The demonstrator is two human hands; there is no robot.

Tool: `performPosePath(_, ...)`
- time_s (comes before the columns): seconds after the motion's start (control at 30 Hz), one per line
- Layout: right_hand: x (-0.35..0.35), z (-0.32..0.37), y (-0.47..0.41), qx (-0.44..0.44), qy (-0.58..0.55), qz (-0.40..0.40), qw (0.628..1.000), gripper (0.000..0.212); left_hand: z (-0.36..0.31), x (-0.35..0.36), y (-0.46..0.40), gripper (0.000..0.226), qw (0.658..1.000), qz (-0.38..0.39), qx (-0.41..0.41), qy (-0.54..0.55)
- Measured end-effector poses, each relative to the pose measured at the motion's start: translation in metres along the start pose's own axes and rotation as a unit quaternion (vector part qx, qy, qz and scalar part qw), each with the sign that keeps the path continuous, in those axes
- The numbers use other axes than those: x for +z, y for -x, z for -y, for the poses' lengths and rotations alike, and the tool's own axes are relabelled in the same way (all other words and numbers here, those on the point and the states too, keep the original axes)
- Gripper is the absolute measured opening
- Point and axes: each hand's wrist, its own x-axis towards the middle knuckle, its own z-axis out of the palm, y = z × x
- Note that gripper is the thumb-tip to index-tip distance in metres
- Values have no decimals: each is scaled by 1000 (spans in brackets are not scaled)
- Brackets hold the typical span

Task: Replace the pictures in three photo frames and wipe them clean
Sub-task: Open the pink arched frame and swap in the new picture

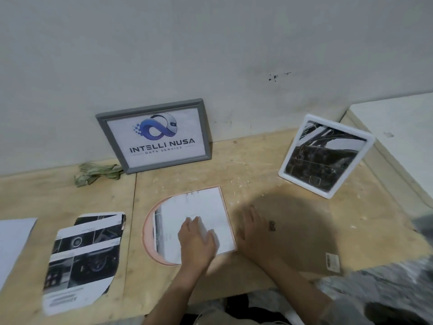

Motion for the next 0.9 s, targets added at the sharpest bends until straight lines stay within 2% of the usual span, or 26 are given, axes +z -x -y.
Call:
performPosePath(0.1,15,27,-1,-80,-19,-2,997,60,26,-22,2,57,996,-31,-86,22)
performPosePath(0.2,35,40,-2,-136,-31,3,990,64,47,-40,1,53,990,-56,-123,28)
performPosePath(0.37,47,45,-2,-100,53,62,992,68,55,-55,-2,42,990,-65,-120,27)
performPosePath(0.7,45,57,-3,-85,101,58,990,66,53,-64,-15,38,984,-72,-159,29)
performPosePath(0.9,51,60,-3,-50,126,68,988,74,55,-62,-17,41,989,-33,-128,-61)
